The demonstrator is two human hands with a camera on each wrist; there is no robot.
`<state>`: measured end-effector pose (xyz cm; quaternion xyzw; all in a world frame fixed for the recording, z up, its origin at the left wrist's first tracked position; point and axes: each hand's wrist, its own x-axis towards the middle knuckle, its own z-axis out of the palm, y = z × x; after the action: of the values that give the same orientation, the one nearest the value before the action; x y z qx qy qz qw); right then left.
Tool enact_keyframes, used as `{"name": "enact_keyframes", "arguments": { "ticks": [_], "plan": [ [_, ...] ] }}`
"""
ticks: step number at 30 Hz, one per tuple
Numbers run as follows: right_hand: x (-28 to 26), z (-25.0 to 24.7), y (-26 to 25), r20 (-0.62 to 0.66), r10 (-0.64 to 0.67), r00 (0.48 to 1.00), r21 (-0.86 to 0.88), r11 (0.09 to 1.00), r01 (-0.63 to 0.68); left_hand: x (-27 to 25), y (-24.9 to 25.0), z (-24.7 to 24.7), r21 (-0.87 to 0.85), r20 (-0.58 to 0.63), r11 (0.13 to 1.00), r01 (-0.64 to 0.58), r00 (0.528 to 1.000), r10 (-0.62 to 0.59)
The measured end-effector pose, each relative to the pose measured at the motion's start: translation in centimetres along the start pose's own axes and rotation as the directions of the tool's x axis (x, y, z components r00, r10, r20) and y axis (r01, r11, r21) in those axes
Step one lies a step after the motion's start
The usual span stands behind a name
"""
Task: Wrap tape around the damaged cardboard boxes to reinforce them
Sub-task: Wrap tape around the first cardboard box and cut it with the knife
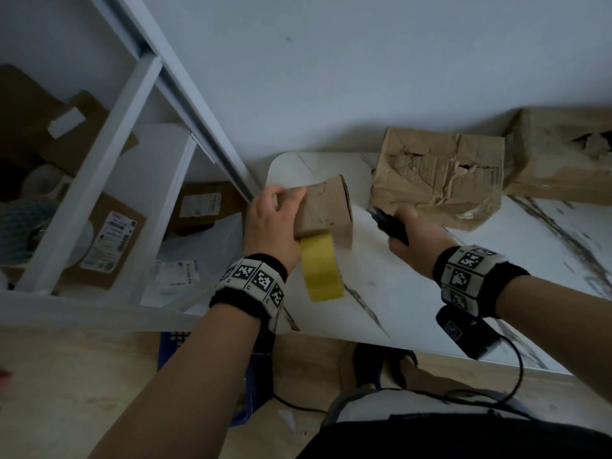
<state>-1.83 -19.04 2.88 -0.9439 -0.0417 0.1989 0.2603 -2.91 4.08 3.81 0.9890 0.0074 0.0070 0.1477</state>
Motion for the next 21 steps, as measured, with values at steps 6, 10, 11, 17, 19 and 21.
{"name": "enact_keyframes", "arguments": {
  "ticks": [6,10,11,17,19,21],
  "plan": [
    [0.1,-2.2,-5.6,-0.24,-0.224,0.945,0.122,0.958,0.258,-0.4,-0.4,-0.2,-0.206,0.077,0.952,0.226,0.974,-0.214],
    [1.1,-2.1,-9.0,-0.094,-0.32,0.943,-0.044,0.947,0.317,-1.0,-0.2,-0.4,-0.32,0.103,0.904,0.284,0.959,-0.264],
    [1.4,-1.9,-9.5,-0.046,-0.327,0.944,-0.093,0.942,0.322,-1.1,-0.2,-0.5,-0.34,0.103,0.892,0.298,0.955,-0.28],
    [3.5,-1.4,-10.1,0.021,-0.279,0.96,-0.145,0.949,0.279,-2.5,-0.2,-0.5,-0.493,0.035,0.781,0.385,0.905,-0.424],
    [4.1,-1.6,-10.2,0.022,-0.273,0.962,-0.146,0.951,0.274,-3.0,0.1,-0.3,-0.557,0.085,0.736,0.384,0.908,-0.41],
    [4.5,-1.5,-10.2,0.03,-0.272,0.962,-0.152,0.95,0.273,-3.1,0.5,-0.2,-0.645,0.201,0.627,0.437,0.888,-0.413]
  ]
}}
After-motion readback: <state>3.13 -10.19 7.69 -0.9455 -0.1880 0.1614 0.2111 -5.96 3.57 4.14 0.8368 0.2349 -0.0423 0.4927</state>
